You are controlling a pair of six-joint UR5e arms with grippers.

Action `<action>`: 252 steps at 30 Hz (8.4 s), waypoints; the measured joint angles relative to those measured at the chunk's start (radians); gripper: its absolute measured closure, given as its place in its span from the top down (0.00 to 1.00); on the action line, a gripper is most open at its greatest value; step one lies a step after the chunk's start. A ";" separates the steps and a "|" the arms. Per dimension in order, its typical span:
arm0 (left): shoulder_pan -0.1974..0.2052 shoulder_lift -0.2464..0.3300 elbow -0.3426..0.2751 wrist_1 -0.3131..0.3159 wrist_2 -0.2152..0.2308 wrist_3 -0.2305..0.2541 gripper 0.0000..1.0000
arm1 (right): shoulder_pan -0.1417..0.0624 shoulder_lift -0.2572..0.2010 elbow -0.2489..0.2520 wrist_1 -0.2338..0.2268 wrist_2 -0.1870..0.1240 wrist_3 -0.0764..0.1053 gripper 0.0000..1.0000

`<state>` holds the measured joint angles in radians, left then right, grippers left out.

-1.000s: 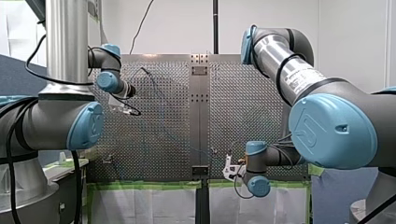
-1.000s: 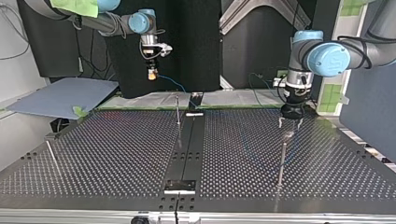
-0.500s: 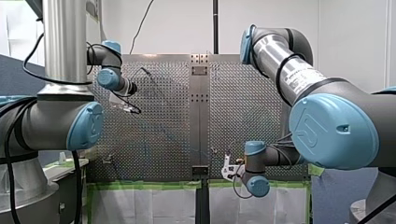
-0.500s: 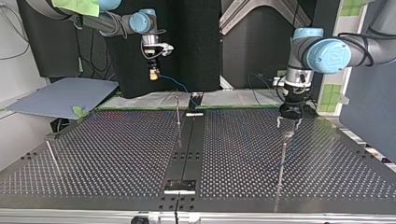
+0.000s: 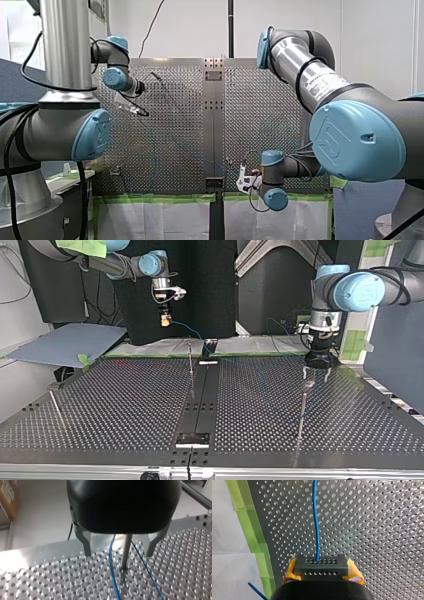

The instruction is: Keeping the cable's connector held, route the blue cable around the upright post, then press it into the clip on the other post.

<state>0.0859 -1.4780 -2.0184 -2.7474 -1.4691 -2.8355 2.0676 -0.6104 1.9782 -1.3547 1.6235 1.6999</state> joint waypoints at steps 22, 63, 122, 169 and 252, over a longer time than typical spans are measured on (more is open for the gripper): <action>-0.069 0.118 0.000 -0.122 0.006 0.100 1.00 | -0.002 0.000 -0.003 -0.005 -0.002 0.006 0.00; -0.111 0.139 0.341 -0.451 -0.127 0.524 1.00 | -0.004 0.000 -0.011 -0.003 -0.015 0.021 0.00; -0.166 0.011 0.426 -0.738 -0.225 0.989 1.00 | -0.005 0.000 -0.011 -0.003 -0.017 0.023 0.00; -0.234 -0.027 0.456 -0.638 -0.186 1.204 1.00 | -0.007 -0.001 -0.011 -0.002 -0.017 0.026 0.00; -0.389 -0.545 0.488 -0.162 -0.614 1.668 1.00 | -0.007 0.000 -0.015 -0.026 -0.048 0.050 0.00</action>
<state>-0.3032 -2.0233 -1.5305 -2.9093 -2.0830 -1.1677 2.0607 -0.6102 1.9629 -1.3805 1.5755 1.7502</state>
